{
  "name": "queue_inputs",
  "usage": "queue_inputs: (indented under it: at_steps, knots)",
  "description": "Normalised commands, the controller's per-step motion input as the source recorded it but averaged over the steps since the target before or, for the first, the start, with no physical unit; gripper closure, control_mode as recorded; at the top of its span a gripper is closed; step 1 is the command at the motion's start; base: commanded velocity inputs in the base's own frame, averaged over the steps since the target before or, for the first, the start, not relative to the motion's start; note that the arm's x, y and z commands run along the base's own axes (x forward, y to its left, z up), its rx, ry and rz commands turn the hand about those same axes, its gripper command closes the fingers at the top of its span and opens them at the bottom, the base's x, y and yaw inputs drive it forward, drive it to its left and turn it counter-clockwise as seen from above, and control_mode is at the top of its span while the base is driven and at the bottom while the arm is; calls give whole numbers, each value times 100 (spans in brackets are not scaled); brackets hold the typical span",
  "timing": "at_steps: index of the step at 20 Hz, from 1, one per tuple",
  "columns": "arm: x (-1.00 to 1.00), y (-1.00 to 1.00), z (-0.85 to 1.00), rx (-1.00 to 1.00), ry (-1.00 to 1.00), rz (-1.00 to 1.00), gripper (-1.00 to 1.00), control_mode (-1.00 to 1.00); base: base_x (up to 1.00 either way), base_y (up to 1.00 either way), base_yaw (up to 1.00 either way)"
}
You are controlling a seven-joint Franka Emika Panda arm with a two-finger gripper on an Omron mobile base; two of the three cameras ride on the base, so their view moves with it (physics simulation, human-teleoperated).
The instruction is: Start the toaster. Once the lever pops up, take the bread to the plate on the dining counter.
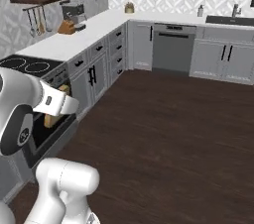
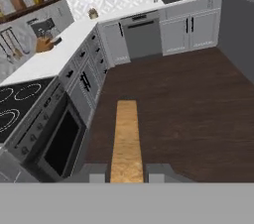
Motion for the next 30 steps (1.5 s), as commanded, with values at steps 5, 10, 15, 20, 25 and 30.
queue_inputs:
  at_steps: [5, 10, 15, 20, 25, 30]
  knots:
    - [0, 0, 0, 0, 0, 0, 100, 100, 100, -71, -20]
    - [0, 0, 0, 0, 0, 0, 100, 100, 100, -73, -15]
    - [0, 0, 0, 0, 0, 0, 100, 100, 100, -87, -14]
    - [0, 0, 0, 0, 0, 0, 100, 100, 100, -100, -10]
    - [0, 0, 0, 0, 0, 0, 100, 100, 54, -100, -2]
    - [0, 0, 0, 0, 0, 0, 100, 100, 1, -100, 0]
